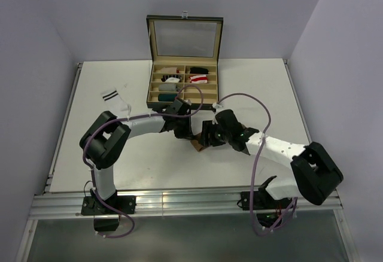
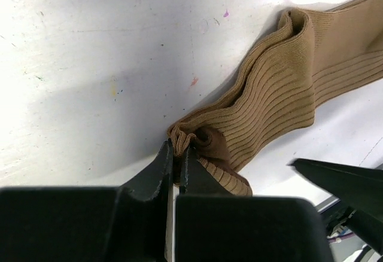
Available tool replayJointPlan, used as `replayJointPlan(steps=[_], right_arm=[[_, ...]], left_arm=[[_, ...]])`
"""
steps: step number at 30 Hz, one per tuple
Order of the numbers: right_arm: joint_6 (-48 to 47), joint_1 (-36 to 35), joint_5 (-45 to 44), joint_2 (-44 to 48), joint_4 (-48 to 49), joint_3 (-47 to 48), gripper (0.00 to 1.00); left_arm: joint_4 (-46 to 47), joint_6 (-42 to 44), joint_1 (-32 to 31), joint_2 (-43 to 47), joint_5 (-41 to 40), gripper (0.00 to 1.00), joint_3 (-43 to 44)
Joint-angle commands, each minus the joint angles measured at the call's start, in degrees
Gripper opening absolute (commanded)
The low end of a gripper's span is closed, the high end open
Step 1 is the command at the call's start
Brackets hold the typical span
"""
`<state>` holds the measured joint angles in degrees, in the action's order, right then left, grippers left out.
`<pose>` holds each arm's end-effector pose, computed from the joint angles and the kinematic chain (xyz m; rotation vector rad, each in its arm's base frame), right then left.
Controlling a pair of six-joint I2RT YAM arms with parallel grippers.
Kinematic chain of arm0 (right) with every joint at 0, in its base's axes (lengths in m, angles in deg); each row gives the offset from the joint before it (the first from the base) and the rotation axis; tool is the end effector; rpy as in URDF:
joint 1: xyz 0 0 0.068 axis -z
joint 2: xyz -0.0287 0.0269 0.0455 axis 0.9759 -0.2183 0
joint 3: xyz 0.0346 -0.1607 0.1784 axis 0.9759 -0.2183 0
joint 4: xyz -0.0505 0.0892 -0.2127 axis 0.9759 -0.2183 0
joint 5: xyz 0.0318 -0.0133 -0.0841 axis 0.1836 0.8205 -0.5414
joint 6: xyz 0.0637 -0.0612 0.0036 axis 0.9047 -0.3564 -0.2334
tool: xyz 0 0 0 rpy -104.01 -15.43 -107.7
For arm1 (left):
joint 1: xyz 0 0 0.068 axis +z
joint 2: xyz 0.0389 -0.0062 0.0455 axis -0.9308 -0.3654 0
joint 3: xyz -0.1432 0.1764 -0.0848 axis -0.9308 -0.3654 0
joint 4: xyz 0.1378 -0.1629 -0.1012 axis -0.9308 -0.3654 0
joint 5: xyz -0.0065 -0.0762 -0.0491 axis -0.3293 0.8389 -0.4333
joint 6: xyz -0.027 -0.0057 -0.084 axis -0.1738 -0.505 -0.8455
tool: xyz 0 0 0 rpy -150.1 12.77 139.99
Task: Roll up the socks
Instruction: Roll the sock at the center of the board.
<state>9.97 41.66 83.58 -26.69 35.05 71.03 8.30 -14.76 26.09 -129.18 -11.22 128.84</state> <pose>0.2195 0.1740 0.1369 -0.2546 2.4247 0.7291 0.2692 -0.2633 0.1063 0.0157 2.7311 -0.7249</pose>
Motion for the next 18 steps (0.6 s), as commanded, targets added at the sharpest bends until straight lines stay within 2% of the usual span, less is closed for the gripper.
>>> replayJointPlan(steps=[1, 10, 18], right_arm=[[-3.57, -2.50, -13.63, 4.17, -0.91, 0.40, 0.63], [-9.37, -10.05, -23.22, 6.81, 4.37, -3.03, 0.65], [-13.59, -16.47, -28.58, -0.04, 5.86, -0.40, 0.64]], left_arm=[[-5.60, 3.60, -0.06, -2.16, -3.50, 0.01, 1.45], [-5.95, 4.39, -0.15, -2.86, -2.45, 0.01, 2.42], [-6.39, 4.65, -0.06, -2.87, -2.09, 0.01, 2.95]])
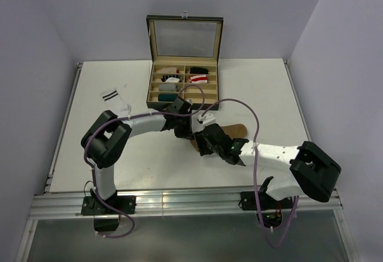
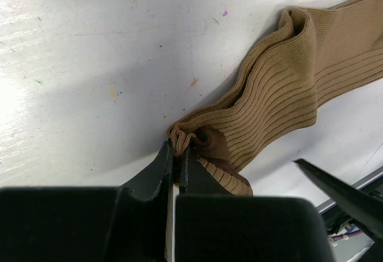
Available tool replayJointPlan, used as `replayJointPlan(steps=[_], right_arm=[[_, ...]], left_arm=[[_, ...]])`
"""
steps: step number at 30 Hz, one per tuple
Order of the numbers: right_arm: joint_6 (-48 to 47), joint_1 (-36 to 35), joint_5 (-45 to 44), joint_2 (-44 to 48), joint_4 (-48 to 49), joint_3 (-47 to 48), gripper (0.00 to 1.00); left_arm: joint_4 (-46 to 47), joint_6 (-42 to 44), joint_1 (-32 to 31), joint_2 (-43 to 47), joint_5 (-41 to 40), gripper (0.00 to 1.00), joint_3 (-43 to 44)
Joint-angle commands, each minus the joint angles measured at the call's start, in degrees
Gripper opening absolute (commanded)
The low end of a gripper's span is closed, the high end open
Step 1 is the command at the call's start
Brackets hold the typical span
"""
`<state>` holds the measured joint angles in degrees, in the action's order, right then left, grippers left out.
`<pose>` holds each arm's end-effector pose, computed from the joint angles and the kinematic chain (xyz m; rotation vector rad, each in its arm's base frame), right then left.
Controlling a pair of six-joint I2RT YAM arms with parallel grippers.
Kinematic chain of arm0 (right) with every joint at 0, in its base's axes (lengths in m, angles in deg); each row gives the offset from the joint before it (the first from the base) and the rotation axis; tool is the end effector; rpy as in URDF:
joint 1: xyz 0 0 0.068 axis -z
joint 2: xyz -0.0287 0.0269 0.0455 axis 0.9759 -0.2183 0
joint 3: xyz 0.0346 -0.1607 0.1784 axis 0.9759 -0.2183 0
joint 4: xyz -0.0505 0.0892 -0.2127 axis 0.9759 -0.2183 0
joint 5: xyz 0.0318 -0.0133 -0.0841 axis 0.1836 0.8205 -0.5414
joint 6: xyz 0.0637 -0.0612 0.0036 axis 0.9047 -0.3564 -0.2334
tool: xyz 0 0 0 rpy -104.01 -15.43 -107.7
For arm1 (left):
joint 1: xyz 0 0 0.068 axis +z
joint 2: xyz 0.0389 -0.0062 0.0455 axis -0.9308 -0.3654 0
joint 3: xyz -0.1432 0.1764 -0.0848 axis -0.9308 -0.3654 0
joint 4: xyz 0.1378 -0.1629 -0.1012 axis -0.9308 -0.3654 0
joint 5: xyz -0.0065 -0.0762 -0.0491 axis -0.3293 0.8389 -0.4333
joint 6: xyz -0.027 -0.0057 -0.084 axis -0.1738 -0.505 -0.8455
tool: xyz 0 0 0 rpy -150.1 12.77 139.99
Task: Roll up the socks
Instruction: Roll the sock at the center of the board.
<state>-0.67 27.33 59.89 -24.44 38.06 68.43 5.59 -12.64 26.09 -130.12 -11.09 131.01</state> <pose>0.1907 0.1979 0.1394 -0.5193 2.2199 0.3463 0.2709 -0.2651 0.1074 0.0645 2.7488 -0.6975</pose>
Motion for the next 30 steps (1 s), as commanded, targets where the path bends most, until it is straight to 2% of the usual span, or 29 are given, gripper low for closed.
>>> replayJointPlan(steps=[1, 12, 22, 30], right_arm=[[-3.30, -2.75, -5.25, -3.08, 3.11, 2.82, 0.64], [-8.49, -10.84, -12.45, -10.46, 4.52, 7.56, 0.60], [-6.21, -11.72, -14.39, -17.58, 0.83, 9.50, 0.54], [-1.55, -11.02, -16.06, -22.42, -6.28, 13.27, 0.37]], left_arm=[[-3.59, 2.53, -0.15, -1.84, -2.14, 0.01, 0.79], [-3.51, 2.27, -0.15, -1.93, -1.09, 0.01, 0.79], [-3.94, 2.27, -0.15, -1.93, -0.91, 0.01, 1.49], [-4.47, 2.44, -0.15, -1.31, -0.73, 0.01, 1.84]])
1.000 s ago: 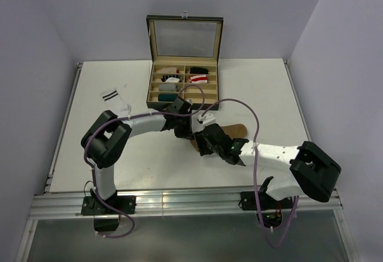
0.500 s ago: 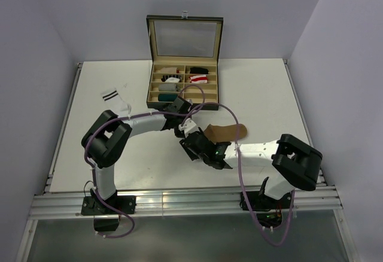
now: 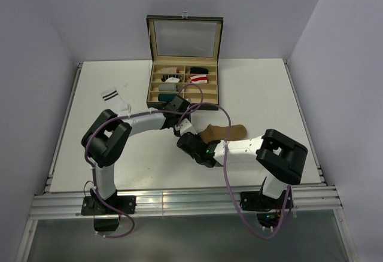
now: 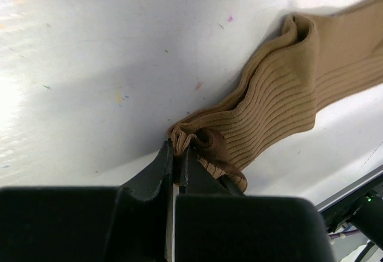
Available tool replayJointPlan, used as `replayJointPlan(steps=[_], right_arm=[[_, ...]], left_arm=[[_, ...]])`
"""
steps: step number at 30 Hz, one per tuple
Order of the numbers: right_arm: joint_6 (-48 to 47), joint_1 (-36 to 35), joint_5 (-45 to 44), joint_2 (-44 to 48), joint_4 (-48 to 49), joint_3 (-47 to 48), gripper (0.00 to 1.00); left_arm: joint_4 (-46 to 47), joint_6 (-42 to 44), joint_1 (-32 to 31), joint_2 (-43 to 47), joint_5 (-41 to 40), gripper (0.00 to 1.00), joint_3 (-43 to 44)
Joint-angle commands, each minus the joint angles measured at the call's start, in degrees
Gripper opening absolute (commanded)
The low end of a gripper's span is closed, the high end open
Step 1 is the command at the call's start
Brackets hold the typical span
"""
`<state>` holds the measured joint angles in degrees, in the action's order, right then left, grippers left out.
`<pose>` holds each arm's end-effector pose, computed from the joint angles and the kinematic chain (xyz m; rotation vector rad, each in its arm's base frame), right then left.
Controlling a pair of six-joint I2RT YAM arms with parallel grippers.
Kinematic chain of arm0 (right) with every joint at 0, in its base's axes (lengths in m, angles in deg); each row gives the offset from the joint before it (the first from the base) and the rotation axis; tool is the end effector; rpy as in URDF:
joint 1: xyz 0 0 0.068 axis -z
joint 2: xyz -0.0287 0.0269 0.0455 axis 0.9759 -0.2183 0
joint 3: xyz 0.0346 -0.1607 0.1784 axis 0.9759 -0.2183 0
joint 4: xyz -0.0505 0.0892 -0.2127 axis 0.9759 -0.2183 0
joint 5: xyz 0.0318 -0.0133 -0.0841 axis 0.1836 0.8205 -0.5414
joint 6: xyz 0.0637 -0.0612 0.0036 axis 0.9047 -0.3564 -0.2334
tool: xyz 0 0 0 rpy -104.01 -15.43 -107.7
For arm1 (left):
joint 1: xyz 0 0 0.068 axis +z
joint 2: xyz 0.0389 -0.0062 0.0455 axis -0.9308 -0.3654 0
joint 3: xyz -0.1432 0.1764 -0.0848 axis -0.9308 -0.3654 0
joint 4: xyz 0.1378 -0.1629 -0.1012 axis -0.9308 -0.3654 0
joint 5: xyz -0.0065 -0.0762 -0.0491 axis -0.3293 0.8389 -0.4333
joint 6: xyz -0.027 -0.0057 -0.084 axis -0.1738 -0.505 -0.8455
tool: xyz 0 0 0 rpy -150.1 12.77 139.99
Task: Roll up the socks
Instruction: Roll the sock at the center of the board.
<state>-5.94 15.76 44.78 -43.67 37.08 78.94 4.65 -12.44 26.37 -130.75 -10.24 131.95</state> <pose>0.1815 0.2553 0.1059 -0.7700 2.1776 0.0180 0.2725 -0.2656 0.1069 0.0674 2.7636 -0.7037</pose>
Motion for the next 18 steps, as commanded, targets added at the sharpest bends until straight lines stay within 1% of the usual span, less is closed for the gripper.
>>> replayJointPlan(steps=[1, 2, 4, 5, 7, 9, 10, 12, 13, 18], right_arm=[[4.33, 0.72, -1.04, -4.06, -6.00, 3.11, 0.34], [5.47, 1.33, -1.13, -4.33, -7.14, 3.64, 0.26], [6.88, 2.03, -0.78, -4.77, -8.20, 3.91, 0.17], [7.15, 2.47, -0.61, -4.77, -8.55, 3.91, 0.09], [6.54, 3.88, 1.67, -3.89, -8.12, 3.47, 0.00], [5.14, 4.76, 4.04, -2.32, -6.19, 2.33, 0.00], [3.21, 5.02, 7.71, -1.87, -5.40, 1.98, 0.00], [1.88, 5.46, 11.59, -1.17, -4.25, 2.15, 0.00], [0.48, 5.72, 15.96, -1.17, -4.25, 2.59, 0.00], [-1.99, 5.90, 25.58, -2.66, -5.13, 6.98, 0.00]], left_arm=[[-3.79, 2.25, -0.26, -0.50, -1.67, 0.01, 0.99], [-3.97, 2.42, -0.34, -0.33, -2.02, 0.01, 1.08], [-4.06, 2.34, 0.01, -0.15, -2.20, 0.01, 0.99], [-3.97, 2.25, 0.36, -0.06, -1.94, 0.01, 0.73], [-3.89, 2.07, 0.97, 0.46, -1.76, 0.01, 0.11], [-3.45, 1.72, 1.93, 1.51, -2.02, 0.01, -1.47], [-3.27, 1.63, 2.29, 2.04, -2.11, 0.01, -2.17], [-3.09, 1.19, 3.34, 3.53, -2.02, 0.01, -4.45], [-3.09, 1.11, 3.70, 4.15, -1.94, 0.01, -5.16], [-3.88, 0.67, 5.10, 9.77, -3.25, 0.01, -10.34]])
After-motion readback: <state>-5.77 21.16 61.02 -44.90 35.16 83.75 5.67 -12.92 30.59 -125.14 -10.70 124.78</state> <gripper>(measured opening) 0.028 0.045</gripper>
